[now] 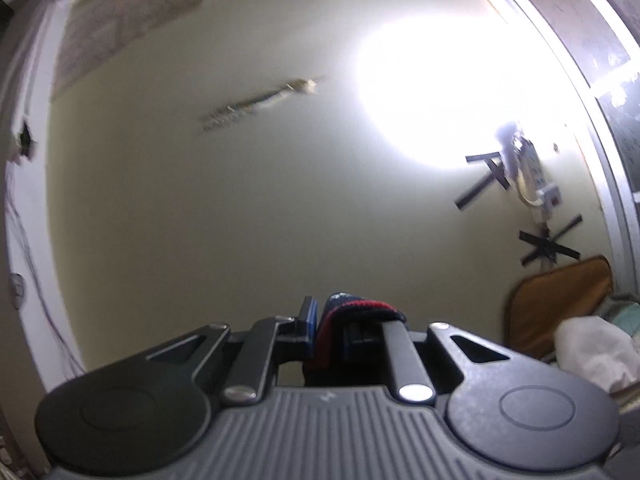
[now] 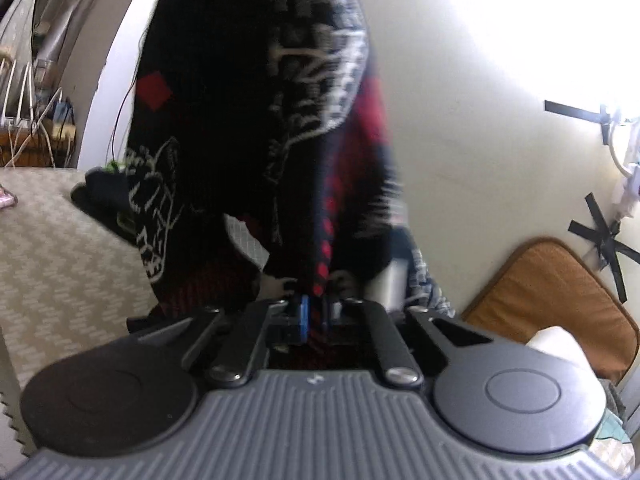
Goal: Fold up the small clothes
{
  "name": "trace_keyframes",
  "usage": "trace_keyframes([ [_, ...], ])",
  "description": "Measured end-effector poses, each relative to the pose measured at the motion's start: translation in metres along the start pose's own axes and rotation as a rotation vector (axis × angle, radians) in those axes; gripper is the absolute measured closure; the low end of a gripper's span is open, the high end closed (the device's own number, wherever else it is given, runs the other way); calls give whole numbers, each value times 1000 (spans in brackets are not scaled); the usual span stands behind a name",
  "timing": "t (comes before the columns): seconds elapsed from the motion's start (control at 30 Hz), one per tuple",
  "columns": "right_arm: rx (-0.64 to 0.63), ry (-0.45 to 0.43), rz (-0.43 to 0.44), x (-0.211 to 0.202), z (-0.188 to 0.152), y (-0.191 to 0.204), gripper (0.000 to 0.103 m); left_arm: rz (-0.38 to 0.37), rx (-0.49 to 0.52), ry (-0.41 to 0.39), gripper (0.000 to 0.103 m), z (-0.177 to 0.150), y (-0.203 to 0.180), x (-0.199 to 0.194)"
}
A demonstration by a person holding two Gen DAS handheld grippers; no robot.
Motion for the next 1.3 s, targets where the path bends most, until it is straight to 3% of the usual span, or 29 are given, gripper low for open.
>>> trace_keyframes([
  [0.13,58,-146,-100,-51,13,-56,95,25,-45,-64,92,23,31,-22],
  [0.3,68,-352,-235,-118,52,-112,94,65,-41,-218,92,64,40,-66],
  [0.47,20,-473,-271,-187,85,-132,94,118,1,-367,91,111,49,-121],
  [0.57,13,-515,-268,-208,105,-133,94,141,50,-421,91,135,54,-146],
  [0.67,16,-552,-255,-220,120,-136,94,180,87,-452,91,151,57,-155],
  [0.77,34,-556,-212,-207,140,-134,94,192,98,-429,91,157,57,-143],
  [0.9,40,-466,-159,-170,133,-126,94,185,114,-327,90,131,52,-91],
  [1.03,103,-295,-91,-84,104,-120,94,131,109,-100,88,67,37,0],
  [1.1,139,-146,-63,-16,72,-113,93,114,89,43,74,15,18,59],
  [1.13,149,-54,-56,22,49,-108,90,113,94,123,56,-21,3,92],
  [1.2,152,106,-135,90,1,-97,77,85,142,305,55,-96,-25,147],
  [1.23,150,186,-181,117,-23,-92,77,73,156,411,55,-135,-37,169],
  [1.3,177,282,-171,143,-60,-84,78,34,114,550,57,-195,-48,191],
])
Point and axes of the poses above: each gripper's, at about its wrist camera, not at the fingertips, and x roughly the way its jaws point, y to its left, z to its top, the point moved 3 cm from there along x, roughly the way its jaws point, and after that the axes turned 5 degrees about -x, right-handed, at the moved point
